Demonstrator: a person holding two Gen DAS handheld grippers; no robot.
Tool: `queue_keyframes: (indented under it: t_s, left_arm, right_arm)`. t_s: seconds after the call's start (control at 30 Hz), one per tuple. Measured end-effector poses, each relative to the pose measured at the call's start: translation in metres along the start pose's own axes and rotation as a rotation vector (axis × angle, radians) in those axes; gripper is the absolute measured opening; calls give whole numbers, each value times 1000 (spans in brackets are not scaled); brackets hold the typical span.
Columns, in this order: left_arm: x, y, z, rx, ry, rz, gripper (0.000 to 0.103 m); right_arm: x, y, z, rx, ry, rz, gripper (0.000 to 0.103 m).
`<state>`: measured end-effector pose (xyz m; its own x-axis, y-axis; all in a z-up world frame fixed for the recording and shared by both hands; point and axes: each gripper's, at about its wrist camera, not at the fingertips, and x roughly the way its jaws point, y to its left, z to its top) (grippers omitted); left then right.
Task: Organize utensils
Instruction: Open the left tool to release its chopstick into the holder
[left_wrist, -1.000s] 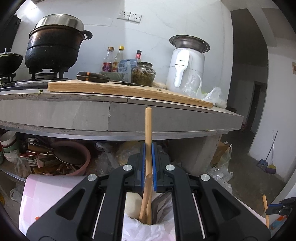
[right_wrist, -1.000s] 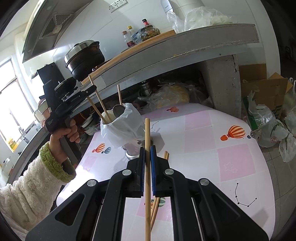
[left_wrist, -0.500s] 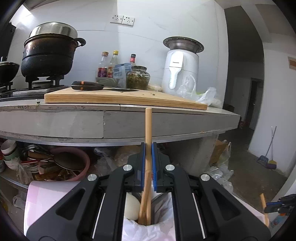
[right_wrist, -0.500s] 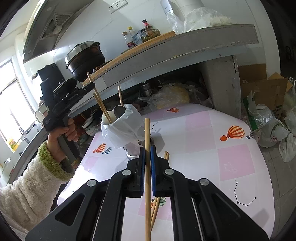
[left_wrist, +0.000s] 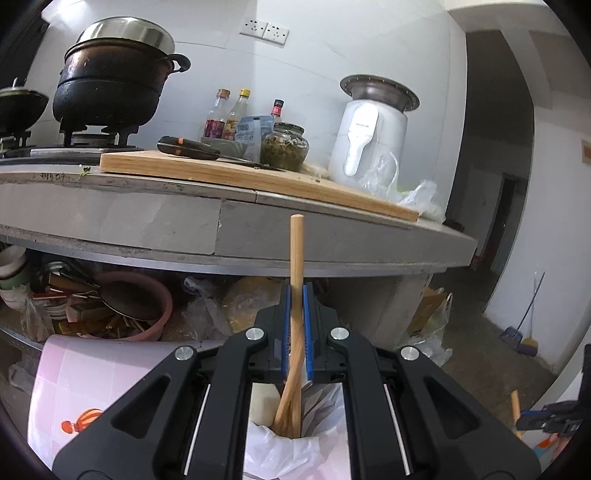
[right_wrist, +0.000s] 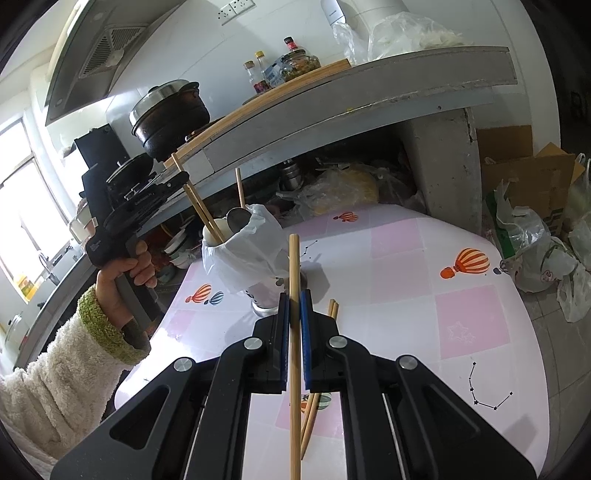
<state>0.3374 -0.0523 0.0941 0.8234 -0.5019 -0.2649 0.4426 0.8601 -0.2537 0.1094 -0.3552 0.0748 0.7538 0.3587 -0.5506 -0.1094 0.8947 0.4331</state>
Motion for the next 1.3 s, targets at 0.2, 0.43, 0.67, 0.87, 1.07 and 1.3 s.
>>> queue_keyframes:
  t_s: [0.2, 0.43, 0.67, 0.87, 1.07, 1.3]
  left_arm:
    - [-6, 10, 3, -83, -30, -24, 6]
    - [-14, 11, -12, -74, -26, -19, 6]
    - [-26, -6, -17, 56, -41, 5, 6]
    - [-29, -25, -14, 212, -13, 88, 6]
    - [-23, -33, -13, 293, 32, 142, 6]
    - [-16, -22, -24, 238, 54, 130, 6]
  right_arm:
    - [0, 2, 1, -2, -2, 0, 6]
    - [1, 0, 1, -1, 2, 0, 6]
    - [2, 4, 0, -5, 6, 6, 6]
    - [1, 5, -1, -8, 4, 9, 6]
    - [1, 6, -1, -9, 3, 15, 6]
    - [-3, 7, -3, -10, 1, 17, 6]
